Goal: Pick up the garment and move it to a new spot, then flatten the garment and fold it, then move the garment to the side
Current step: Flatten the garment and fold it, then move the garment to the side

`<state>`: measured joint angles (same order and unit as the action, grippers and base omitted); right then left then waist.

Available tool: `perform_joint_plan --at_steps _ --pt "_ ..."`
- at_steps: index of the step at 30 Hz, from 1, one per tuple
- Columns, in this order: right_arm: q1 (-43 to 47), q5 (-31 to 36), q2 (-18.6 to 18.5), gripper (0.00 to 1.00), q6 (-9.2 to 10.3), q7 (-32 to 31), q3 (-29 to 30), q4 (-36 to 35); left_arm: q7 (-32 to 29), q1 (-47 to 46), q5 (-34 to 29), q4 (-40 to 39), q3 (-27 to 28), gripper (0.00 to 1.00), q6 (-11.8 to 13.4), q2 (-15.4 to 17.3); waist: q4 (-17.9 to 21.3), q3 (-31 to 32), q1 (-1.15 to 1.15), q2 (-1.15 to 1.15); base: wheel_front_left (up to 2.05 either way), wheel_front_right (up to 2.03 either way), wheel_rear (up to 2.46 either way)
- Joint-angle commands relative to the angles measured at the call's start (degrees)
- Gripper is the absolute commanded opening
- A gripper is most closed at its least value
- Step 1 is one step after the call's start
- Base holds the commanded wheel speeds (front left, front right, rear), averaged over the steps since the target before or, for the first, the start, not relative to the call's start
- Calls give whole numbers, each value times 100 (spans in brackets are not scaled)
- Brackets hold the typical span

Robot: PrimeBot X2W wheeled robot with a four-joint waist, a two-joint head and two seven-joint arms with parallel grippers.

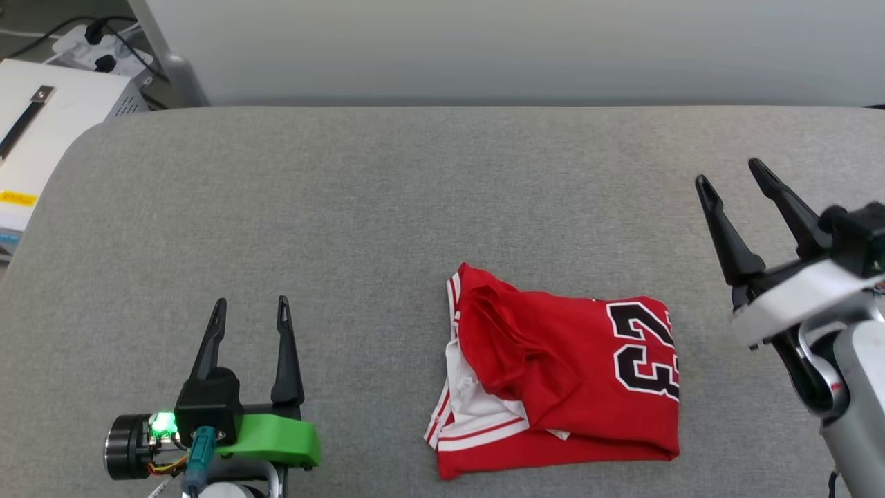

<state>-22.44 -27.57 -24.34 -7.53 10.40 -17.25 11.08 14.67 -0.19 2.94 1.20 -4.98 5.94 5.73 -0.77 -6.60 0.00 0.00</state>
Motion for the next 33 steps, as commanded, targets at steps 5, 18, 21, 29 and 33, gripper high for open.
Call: perform_joint_plan --at_steps 5,18,21,29,33 --pt "745 587 500 100 4 271 792 -234 33 221 -51 -117 20 100 -33 44 168 193 0 0 0 0 0" --pt "2127 1055 1356 100 4 388 1400 -757 33 514 -4 -275 40 100 -57 28 208 337 0 0 0 0 0" --pt "2307 1146 1418 100 4 391 1409 -782 33 556 13 -283 37 100 -64 18 196 352 0 0 0 0 0" --pt "2324 1331 1408 100 4 375 1433 -851 33 569 -7 -268 33 100 -48 10 163 342 0 0 0 0 0" --pt "2022 1354 1250 100 4 333 1471 -986 33 531 -16 -261 14 100 -48 0 125 315 0 0 0 0 0"
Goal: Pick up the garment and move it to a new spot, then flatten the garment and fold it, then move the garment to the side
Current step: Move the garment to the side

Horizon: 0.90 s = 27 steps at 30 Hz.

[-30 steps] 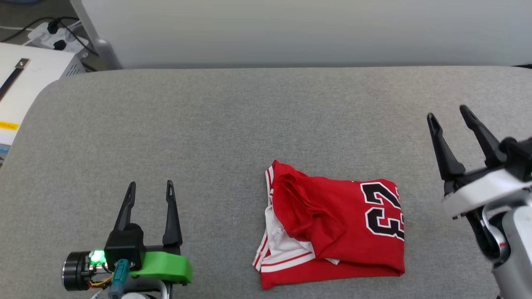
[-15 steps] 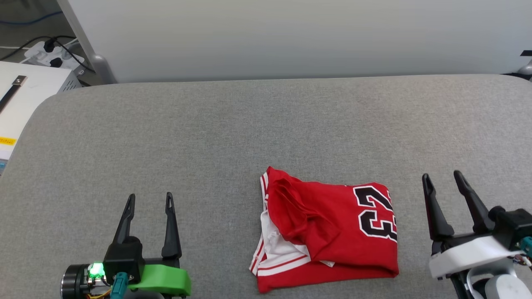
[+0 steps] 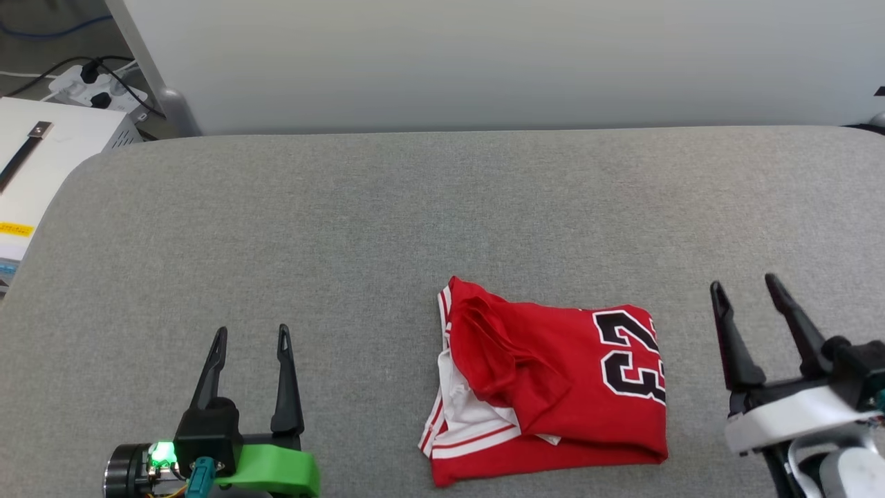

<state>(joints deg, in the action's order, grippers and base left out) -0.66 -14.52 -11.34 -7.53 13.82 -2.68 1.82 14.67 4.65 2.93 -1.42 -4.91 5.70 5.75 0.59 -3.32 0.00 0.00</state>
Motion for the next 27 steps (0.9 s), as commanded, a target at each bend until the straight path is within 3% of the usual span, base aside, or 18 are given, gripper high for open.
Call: perform_joint_plan --at_steps 1,7,16,21,27 --pt "-256 39 -100 100 4 -34 21 -100 33 33 -17 1 -1 100 -25 -5 -21 -28 0 0 0 0 0" --pt "-1125 -306 -848 100 4 -877 -230 -253 33 -101 -36 -8 -49 100 -37 -20 -105 -184 0 0 0 0 0" --pt "-1719 -2107 -2062 100 4 -4122 -1030 -145 33 -294 -29 -11 -58 100 -38 -45 -260 -543 0 0 0 0 0" --pt "-1541 -3156 -2235 100 4 -5458 -1204 50 33 -467 -19 20 -98 100 -55 -79 -388 -782 0 0 0 0 0" --pt "-1392 -3647 -2125 100 4 -5866 -1324 334 33 -702 -27 56 -184 100 -85 -123 -588 -1083 0 0 0 0 0"
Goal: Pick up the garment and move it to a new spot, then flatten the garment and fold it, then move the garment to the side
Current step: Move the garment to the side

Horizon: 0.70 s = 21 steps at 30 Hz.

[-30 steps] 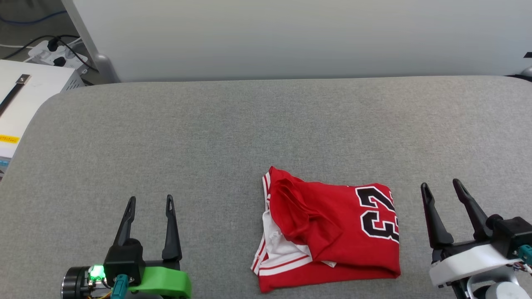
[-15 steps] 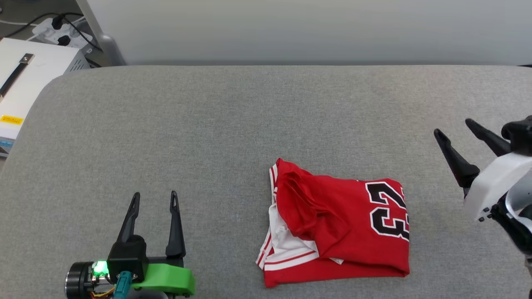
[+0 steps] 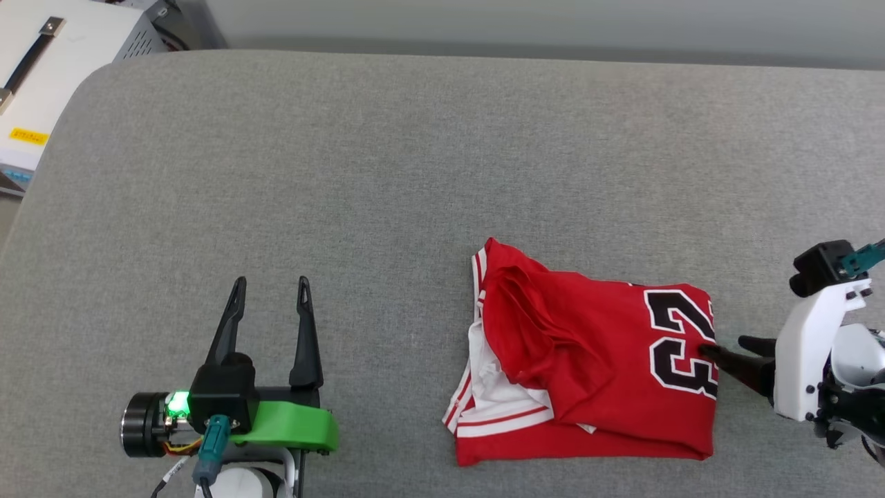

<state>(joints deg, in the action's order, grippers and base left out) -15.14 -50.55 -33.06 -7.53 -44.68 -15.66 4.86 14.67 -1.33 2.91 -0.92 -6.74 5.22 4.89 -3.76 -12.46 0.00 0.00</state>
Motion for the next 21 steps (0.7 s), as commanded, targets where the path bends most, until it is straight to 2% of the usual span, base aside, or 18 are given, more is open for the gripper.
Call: perform_joint_plan --at_steps 1,4,11,12,13,21 --pt "62 -72 77 100 4 -34 -77 77 33 -133 -28 10 -9 100 -41 -42 -180 -218 0 0 0 0 0" --pt "28 -206 266 100 4 18 -219 317 33 -229 -43 37 -30 100 -53 -51 -263 -340 0 0 0 0 0" --pt "30 -208 383 100 4 299 -882 740 33 -378 -39 102 -53 100 -64 -78 -397 -452 0 0 0 0 0" --pt "14 -222 374 18 4 419 -941 768 33 -381 -38 114 -53 100 -59 -82 -403 -446 0 0 0 0 0" --pt "-8 -221 354 0 4 532 -994 766 33 -380 -35 124 -52 100 -57 -85 -404 -435 0 0 0 0 0" --pt "-515 -206 18 0 4 1425 -1290 500 33 -229 -25 157 36 100 -22 -86 -163 -157 0 0 0 0 0"
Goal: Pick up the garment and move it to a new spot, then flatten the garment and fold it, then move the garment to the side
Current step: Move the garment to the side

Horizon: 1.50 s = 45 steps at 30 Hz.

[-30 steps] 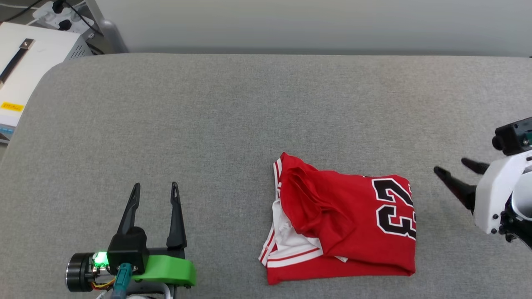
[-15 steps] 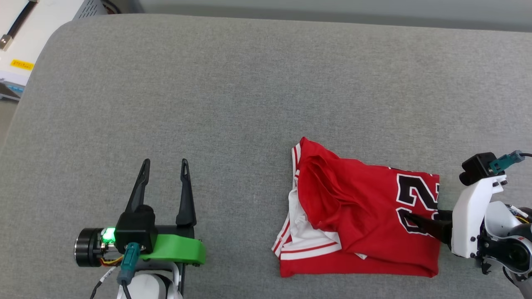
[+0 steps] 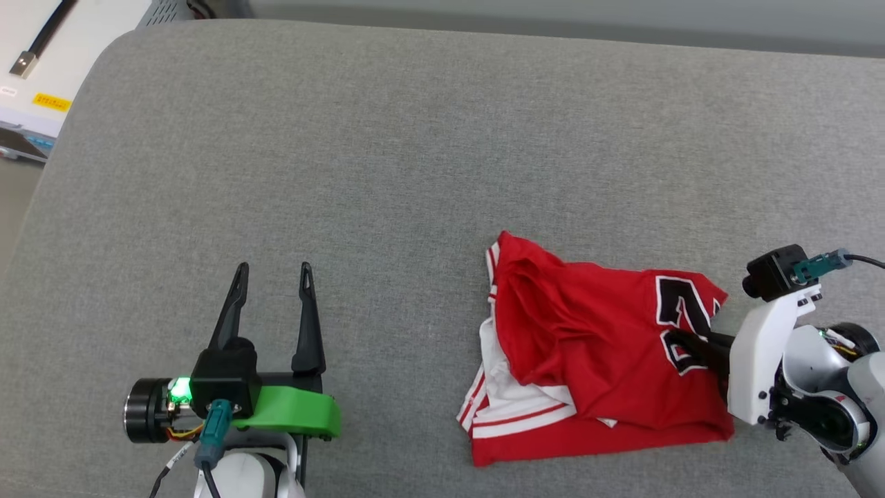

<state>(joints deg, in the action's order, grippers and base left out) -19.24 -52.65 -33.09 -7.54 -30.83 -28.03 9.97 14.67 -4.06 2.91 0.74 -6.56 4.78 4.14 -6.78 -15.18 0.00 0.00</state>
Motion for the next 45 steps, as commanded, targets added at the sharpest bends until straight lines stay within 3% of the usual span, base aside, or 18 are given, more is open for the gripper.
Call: perform_joint_plan --at_steps 1,11,21,29,37,45 --pt "-202 27 -58 0 5 133 -101 -100 33 61 -21 -15 29 100 10 -3 208 145 0 0 0 0 0" --pt "-973 327 -883 0 5 288 -534 -973 33 131 -39 -96 151 100 9 51 1227 195 0 0 0 0 0" --pt "-1361 178 -1408 0 5 379 -336 -843 33 -131 -135 -280 194 100 -31 151 2081 -329 0 0 0 0 0" --pt "-1859 355 -1730 0 5 562 -17 1 33 -537 -248 -558 228 100 -78 364 2173 -1137 0 0 0 0 0" --pt "-2741 1030 -1979 0 5 722 70 1431 33 -908 -346 -868 238 100 -76 541 2024 -1810 0 0 0 0 0" --pt "-3521 1504 -1768 0 5 1151 385 2776 33 -1044 -373 -1027 259 100 10 607 1838 -2090 0 0 0 0 0"
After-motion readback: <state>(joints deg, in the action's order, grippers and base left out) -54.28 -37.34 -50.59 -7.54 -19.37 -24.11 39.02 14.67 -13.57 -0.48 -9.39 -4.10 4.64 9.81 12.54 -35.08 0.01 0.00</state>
